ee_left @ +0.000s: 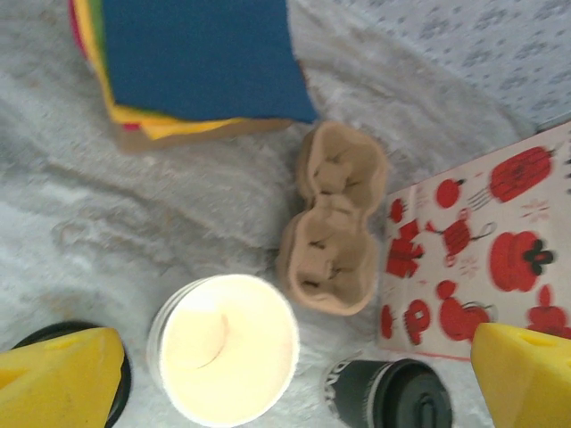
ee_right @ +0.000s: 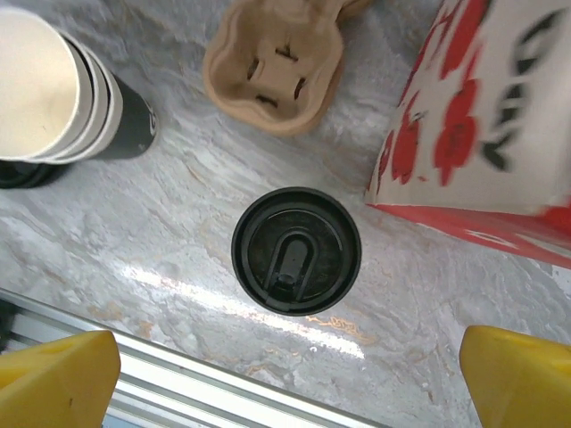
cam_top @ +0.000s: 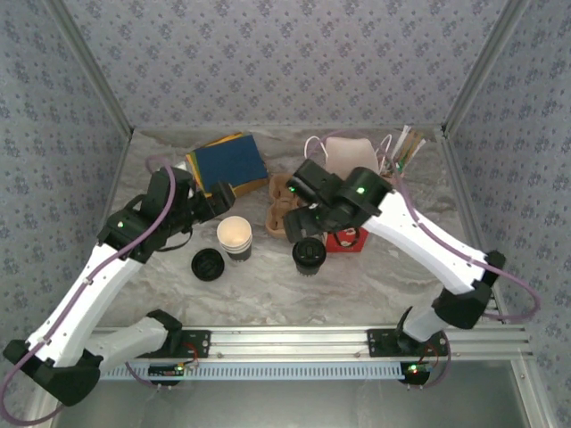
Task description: Pack the takeout coffee
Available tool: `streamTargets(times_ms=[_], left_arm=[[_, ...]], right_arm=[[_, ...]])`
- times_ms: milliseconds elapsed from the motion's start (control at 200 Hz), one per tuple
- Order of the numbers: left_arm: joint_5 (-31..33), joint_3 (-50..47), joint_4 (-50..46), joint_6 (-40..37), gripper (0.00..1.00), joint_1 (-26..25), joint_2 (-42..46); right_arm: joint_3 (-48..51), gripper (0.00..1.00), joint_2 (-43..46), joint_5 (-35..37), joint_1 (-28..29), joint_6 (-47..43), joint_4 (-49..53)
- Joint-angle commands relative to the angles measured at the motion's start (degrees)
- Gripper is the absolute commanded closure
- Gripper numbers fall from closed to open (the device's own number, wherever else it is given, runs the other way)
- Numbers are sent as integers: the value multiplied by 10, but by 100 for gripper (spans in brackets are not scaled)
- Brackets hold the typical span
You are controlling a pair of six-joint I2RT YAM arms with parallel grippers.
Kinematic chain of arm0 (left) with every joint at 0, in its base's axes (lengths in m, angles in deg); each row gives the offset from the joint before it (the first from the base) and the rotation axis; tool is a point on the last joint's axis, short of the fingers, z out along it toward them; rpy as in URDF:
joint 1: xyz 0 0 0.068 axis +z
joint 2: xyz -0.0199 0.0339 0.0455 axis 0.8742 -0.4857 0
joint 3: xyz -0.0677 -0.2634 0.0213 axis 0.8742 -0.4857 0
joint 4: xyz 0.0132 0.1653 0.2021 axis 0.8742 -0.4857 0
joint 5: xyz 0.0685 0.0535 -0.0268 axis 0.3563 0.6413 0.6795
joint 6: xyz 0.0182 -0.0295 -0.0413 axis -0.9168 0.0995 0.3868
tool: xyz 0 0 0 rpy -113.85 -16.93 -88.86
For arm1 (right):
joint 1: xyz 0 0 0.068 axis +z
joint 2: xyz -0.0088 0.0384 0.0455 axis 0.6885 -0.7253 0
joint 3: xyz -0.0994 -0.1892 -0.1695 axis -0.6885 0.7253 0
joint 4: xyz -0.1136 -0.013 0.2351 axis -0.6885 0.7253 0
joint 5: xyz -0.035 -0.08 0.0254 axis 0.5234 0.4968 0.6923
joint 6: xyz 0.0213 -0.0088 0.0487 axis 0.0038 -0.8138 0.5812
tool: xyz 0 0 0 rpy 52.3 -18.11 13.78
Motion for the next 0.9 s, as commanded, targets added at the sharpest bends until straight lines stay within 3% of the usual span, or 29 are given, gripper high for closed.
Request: streamTargets(times_ms=[0,220,510,700,895], left_arm=[[2,-29,-21,7,0,9,36],[-18,-80,-35,23,0,17,63],[-59,-144,-7,42,0,16,96],[-87,-185,32,39,0,9,129],[-92,-199,37,34,0,-1,137]], right_arm=[[-37,0,-44,30,26,16,57],[-23,0,-82,-30,33,47,45],[48,22,-70,-89,-5,52,10],[108,24,-51,-134,-46,57,-23],[107,22,-68,-136,-59,48,-13]])
